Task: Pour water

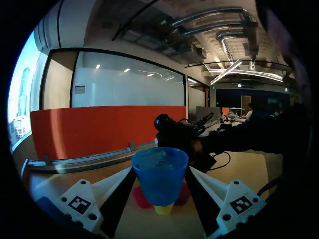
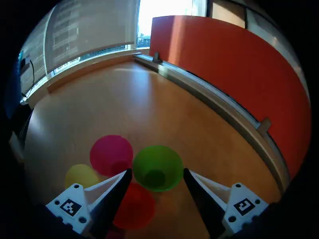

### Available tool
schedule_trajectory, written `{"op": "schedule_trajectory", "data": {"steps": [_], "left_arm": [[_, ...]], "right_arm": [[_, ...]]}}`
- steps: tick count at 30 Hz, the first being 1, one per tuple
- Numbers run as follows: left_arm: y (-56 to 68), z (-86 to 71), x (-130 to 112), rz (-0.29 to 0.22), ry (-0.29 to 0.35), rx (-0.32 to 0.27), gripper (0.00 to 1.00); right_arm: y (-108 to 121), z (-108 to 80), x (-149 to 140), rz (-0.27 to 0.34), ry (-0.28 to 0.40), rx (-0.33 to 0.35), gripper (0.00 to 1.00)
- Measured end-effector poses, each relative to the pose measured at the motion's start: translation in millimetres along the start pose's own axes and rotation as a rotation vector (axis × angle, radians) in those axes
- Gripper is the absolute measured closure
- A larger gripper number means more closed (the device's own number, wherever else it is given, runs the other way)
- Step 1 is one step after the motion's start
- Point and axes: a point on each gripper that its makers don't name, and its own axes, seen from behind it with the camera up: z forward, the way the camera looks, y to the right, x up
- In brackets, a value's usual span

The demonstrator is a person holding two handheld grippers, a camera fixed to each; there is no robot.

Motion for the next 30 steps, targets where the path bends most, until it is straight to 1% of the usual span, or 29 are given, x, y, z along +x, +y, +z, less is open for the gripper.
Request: {"op": "schedule_trajectory", "data": {"steps": [15, 26, 30], "left_arm": [[-0.7, -1.3, -0.9, 0.002, 0.001, 0.002, 0.16], [-1.9, -1.6, -1.8, 0.003, 0.001, 0.005, 0.16], [-1.4, -2.2, -0.8, 0.003, 0.002, 0.006, 0.16]], "right_arm": [[0.2, 9.2, -3.1, 0.009, -0.019, 0.002, 0.0], [1.6, 10.3, 1.8, 0.021, 0.002, -0.002, 0.0], [0.2, 11.5, 2.5, 0.024, 0.005, 0.005, 0.03]]}}
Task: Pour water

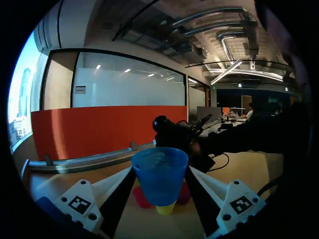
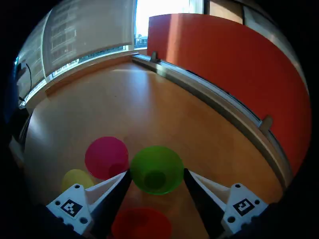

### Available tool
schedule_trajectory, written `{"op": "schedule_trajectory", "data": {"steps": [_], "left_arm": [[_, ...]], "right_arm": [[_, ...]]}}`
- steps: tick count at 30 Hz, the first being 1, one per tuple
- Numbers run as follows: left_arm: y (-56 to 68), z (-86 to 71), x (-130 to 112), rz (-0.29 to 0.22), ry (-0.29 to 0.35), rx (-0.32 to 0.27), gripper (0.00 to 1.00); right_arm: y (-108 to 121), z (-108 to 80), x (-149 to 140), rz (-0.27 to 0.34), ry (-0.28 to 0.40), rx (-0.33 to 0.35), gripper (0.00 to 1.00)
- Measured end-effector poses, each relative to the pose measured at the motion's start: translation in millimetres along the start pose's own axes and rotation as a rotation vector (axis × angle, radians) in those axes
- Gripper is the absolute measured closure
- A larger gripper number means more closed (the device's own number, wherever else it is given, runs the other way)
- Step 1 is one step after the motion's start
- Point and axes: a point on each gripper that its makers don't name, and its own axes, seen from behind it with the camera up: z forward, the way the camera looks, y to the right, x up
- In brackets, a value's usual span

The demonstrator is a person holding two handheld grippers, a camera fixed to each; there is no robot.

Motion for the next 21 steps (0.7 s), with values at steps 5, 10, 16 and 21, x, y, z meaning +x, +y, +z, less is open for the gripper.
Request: {"op": "schedule_trajectory", "data": {"steps": [5, 10, 16, 21], "left_arm": [[1.1, -0.1, 1.4, 0.002, 0.002, -0.002, 0.16], [1.9, 0.3, 1.0, 0.003, 0.001, -0.002, 0.16], [2.1, 0.4, -0.1, 0.003, -0.001, -0.001, 0.16], [2.2, 0.2, 0.1, 0.004, -0.001, -0.001, 0.16]], "right_arm": [[-1.2, 0.8, -0.4, -0.007, 0.0, 0.002, 0.05], [-1.1, 0.5, -0.5, -0.011, 0.006, 0.002, 0.06], [0.9, -1.0, 2.2, -0.015, 0.023, -0.005, 0.06], [1.8, -3.5, 6.3, -0.011, 0.042, -0.009, 0.06]]}}
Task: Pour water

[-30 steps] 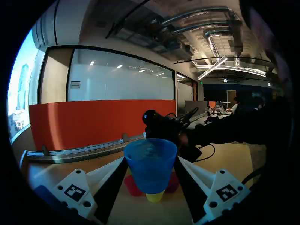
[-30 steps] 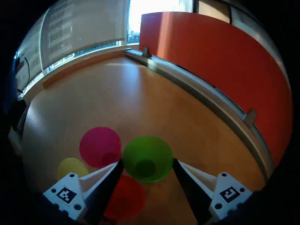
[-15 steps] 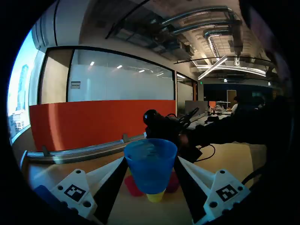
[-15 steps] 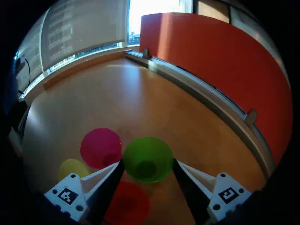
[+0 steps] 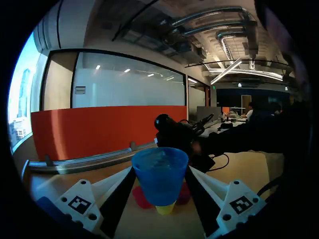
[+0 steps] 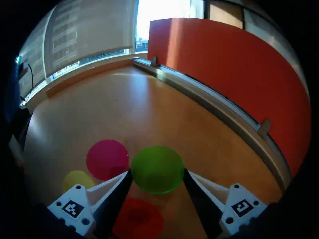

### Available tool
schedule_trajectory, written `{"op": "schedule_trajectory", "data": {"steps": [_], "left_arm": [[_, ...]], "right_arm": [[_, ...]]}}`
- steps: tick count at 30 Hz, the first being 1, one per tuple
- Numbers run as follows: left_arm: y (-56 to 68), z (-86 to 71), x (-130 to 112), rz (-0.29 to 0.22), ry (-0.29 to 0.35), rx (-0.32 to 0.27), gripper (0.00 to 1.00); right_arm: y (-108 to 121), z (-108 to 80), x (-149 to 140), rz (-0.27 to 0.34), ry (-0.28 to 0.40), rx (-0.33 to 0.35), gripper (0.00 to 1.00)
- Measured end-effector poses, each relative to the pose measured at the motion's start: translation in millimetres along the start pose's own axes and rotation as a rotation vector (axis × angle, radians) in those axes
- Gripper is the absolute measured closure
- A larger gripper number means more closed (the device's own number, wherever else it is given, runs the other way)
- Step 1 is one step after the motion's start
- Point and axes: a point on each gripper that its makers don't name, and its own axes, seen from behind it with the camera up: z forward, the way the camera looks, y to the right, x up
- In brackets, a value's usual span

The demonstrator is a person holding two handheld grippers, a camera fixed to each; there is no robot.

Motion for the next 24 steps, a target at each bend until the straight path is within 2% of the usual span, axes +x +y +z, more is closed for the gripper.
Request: {"op": "schedule_trajectory", "data": {"steps": [12, 24], "left_arm": [[3.2, -2.3, 3.8, 0.008, -0.003, -0.002, 0.16], [2.4, -2.8, 2.8, 0.013, -0.01, 0.006, 0.16]], "right_arm": [[0.0, -13.3, 8.1, -0.001, 0.039, -0.011, 0.06], [-7.2, -42.8, 29.8, 0.003, 0.126, -0.02, 0.06]]}}
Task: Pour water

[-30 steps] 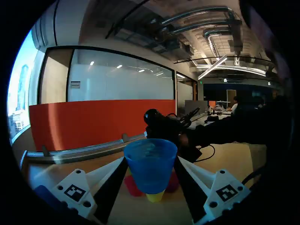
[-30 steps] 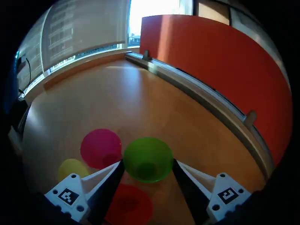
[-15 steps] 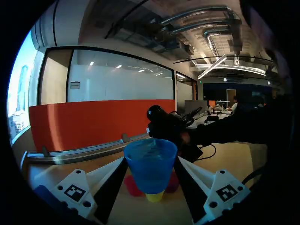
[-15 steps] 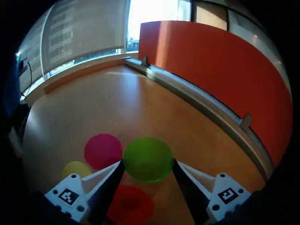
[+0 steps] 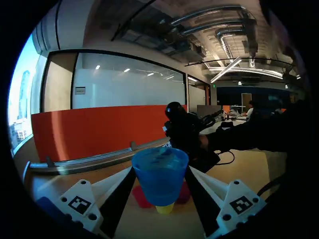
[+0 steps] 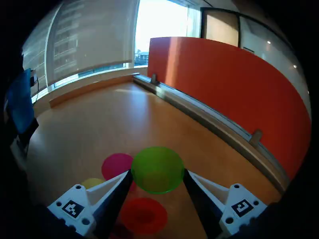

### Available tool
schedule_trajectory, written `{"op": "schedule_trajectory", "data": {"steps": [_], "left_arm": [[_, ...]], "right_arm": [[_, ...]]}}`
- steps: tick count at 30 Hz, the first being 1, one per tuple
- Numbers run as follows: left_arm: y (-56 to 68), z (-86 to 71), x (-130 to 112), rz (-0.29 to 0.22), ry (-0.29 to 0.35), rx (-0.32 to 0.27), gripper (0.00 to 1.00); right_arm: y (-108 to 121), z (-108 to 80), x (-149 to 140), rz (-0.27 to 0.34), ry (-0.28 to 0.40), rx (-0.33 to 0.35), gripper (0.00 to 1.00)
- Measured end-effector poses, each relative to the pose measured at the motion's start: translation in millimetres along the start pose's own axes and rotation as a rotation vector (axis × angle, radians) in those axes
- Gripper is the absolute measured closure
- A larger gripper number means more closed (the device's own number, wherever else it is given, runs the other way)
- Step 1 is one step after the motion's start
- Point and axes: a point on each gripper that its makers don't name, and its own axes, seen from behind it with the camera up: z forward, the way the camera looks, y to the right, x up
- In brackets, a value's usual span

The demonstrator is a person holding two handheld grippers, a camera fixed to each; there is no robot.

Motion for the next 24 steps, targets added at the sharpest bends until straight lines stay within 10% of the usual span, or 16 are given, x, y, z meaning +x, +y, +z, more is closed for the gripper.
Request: {"op": "schedule_trajectory", "data": {"steps": [24], "left_arm": [[9.6, -1.1, -4.8, 0.017, -0.032, -0.014, 0.16]], "right_arm": [[-25.4, -69.1, 48.7, 0.004, 0.207, 0.007, 0.07]]}}
